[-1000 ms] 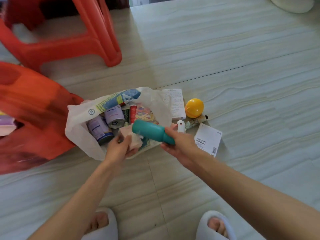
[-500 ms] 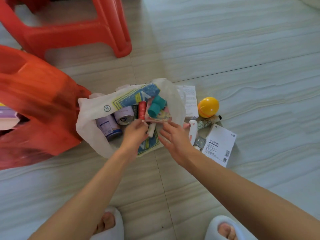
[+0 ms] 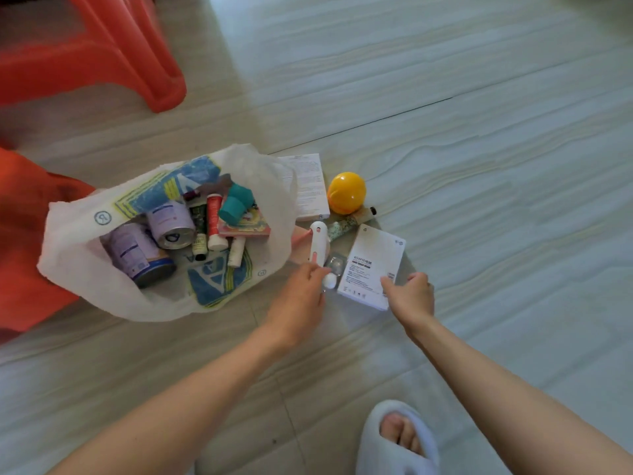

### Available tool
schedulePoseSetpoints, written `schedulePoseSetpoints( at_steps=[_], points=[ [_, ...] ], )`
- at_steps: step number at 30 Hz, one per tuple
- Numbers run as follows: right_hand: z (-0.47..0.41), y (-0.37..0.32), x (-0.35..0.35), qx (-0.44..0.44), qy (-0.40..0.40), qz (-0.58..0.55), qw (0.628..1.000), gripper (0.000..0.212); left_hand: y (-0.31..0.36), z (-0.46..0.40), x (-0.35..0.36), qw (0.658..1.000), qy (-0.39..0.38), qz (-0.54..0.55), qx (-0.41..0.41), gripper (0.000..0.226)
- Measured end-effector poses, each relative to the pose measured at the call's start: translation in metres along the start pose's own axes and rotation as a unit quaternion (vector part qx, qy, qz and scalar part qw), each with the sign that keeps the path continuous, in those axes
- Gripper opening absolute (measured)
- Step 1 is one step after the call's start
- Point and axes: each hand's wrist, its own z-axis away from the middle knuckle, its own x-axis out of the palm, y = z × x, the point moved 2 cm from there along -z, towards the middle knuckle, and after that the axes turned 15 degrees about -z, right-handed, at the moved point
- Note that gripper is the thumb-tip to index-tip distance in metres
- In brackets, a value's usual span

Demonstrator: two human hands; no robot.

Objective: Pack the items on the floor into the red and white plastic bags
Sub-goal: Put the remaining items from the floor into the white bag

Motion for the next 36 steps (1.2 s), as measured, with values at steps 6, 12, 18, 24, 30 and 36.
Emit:
schedulePoseSetpoints(
  at_steps=[6,12,18,24,30,36],
  points=[
    [-0.004,0.012,0.023,0.051,-0.030,-0.028,0.998,0.067,0.014,-0.010,0.026,0.996,-0.057,-0.066,0.005,0.062],
    [-0.003,0.008,0.036,0.126,-0.014,-0.186,0.974,0.059,0.024,-0.022,0.036,0.993,-0.063,0.080,-0.052,0.073],
    [0.009,0.011,0.036,0.189,-0.090,-0.343,0.916,0.014,0.010,0.014,0.045,0.999,-0.043,0.029,-0.014,0.067],
    [0.003,0.018,0.012,0.107,-0.061,-0.310,0.943,0.033,0.003,0.023,0.037,0.995,0.012,-0.067,-0.068,0.038],
    [0.007,0.027,-0.003,0.117,-0.062,-0.325,0.936,0.027,-0.024,0.017,0.026,0.975,-0.029,-0.109,-0.190,0.036],
    [0.024,0.018,0.008,0.081,-0.098,-0.316,0.940,0.013,-0.017,0.006,0.028,0.971,-0.033,-0.055,-0.229,0.037]
  ],
)
